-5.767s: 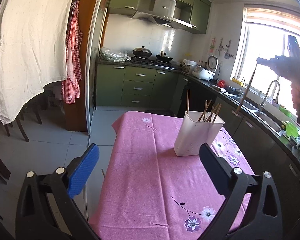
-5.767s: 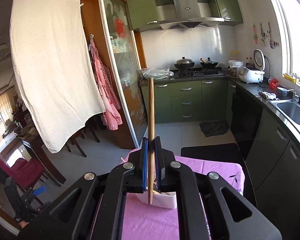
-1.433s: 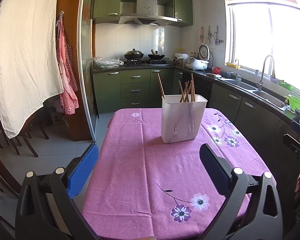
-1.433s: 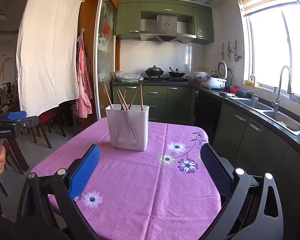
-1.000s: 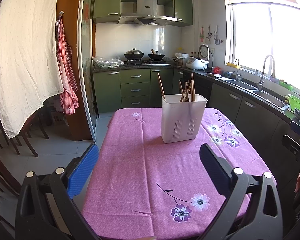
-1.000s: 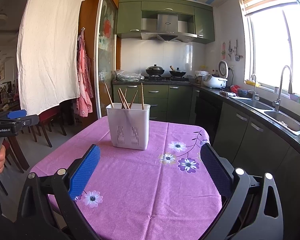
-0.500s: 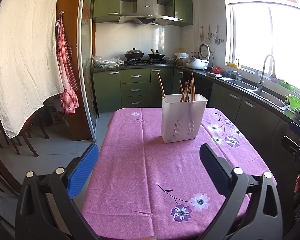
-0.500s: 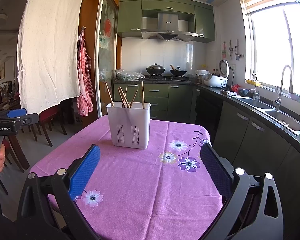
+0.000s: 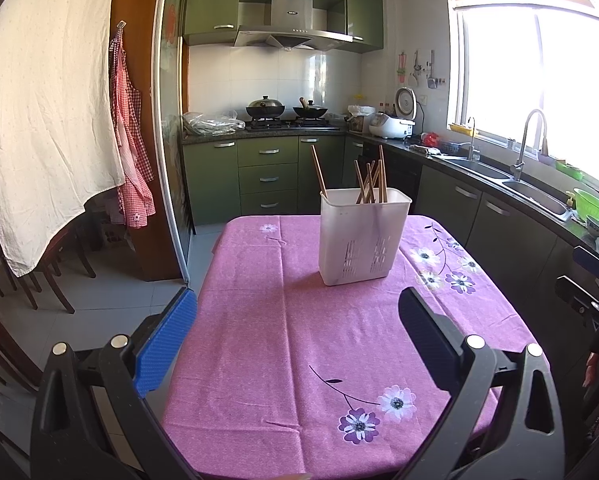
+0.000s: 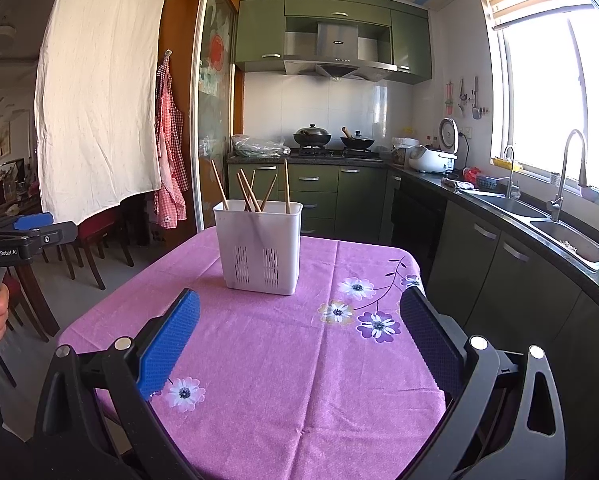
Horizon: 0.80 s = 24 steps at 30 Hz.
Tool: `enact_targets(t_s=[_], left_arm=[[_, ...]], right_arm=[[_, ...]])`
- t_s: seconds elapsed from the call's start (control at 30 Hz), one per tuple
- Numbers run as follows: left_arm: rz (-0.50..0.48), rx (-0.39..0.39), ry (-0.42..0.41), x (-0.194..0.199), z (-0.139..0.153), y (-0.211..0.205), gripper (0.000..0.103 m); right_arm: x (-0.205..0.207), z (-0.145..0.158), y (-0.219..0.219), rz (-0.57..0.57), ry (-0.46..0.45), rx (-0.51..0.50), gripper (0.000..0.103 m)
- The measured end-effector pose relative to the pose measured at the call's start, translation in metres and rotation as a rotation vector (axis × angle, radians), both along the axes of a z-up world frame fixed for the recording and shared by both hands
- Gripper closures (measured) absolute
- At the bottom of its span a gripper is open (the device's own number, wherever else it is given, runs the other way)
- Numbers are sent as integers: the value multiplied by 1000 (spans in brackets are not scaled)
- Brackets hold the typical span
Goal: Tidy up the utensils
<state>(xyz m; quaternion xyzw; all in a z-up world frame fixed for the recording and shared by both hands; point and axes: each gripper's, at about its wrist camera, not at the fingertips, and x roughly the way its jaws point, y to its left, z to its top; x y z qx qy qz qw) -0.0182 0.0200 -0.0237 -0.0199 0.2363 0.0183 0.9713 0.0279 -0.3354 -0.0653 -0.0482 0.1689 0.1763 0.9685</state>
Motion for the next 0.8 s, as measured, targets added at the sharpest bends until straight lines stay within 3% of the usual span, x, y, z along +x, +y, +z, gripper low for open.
enact_targets(t_s=[0.8], left_arm=[[-35,-10,15,1,1,-8,7]], right_arm=[[7,-6,-2,18,12,-13,5]])
